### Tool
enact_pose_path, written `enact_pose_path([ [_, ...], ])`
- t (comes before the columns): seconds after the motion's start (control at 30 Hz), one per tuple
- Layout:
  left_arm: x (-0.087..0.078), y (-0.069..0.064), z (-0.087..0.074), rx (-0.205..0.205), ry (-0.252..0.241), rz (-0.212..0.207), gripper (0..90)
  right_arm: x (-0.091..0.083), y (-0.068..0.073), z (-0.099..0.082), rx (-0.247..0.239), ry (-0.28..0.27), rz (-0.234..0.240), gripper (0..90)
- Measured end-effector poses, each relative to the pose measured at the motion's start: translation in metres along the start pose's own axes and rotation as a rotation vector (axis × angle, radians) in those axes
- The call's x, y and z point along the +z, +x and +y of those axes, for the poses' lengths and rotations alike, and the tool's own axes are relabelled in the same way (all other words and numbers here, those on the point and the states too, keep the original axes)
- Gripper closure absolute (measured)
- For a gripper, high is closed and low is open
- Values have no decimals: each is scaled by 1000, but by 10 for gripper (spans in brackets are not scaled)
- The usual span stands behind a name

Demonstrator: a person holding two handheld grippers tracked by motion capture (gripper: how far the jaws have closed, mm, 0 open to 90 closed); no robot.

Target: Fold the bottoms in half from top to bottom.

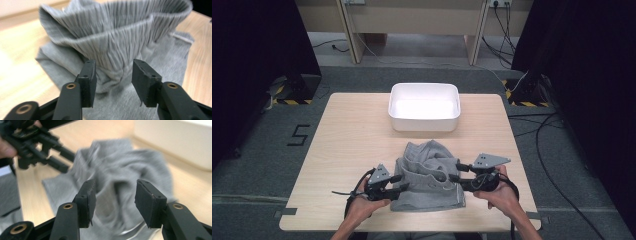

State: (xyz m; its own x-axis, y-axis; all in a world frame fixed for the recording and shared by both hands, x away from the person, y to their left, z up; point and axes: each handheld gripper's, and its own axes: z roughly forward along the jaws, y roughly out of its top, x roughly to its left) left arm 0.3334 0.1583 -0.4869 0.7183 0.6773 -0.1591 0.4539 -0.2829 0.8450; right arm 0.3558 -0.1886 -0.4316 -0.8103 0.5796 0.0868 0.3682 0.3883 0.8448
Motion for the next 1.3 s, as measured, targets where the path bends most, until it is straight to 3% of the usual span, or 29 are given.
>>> enact_pose_path([
  [0.07, -4, 5, 4, -25, -31, 22, 514, 3, -7, 7, 19, -2, -49, 523],
  [0.17, -3, 14, 8, -60, -40, 104, 496, 23, -14, 14, 37, 37, -65, 524],
  [0.2, -3, 14, 8, -60, -40, 104, 492, 31, -14, 15, 33, 63, -63, 524],
  [0.23, 1, 21, 9, -70, -20, 140, 488, 40, -14, 15, 28, 83, -57, 525],
  [0.3, 5, 26, 7, -87, 4, 167, 481, 53, -9, 16, 18, 105, -29, 538],
  [0.4, 7, 28, 2, -89, 32, 168, 471, 59, 9, 14, -31, 133, 33, 567],
  [0.57, 7, 25, 0, -79, 33, 169, 464, 61, 42, -8, -121, 201, 74, 608],
  [0.77, 16, 18, -1, -47, 56, 164, 449, 68, 54, -30, -150, 253, 79, 622],
  [1.03, 30, 16, -15, -33, 113, 176, 415, 52, 45, -13, -108, 166, 55, 550],
  [1.17, 29, 17, -18, -46, 104, 176, 407, 46, 30, 3, -89, 100, 7, 521],
  [1.3, 26, 19, -20, -59, 101, 188, 364, 51, 12, 24, -58, 77, -29, 491],
])
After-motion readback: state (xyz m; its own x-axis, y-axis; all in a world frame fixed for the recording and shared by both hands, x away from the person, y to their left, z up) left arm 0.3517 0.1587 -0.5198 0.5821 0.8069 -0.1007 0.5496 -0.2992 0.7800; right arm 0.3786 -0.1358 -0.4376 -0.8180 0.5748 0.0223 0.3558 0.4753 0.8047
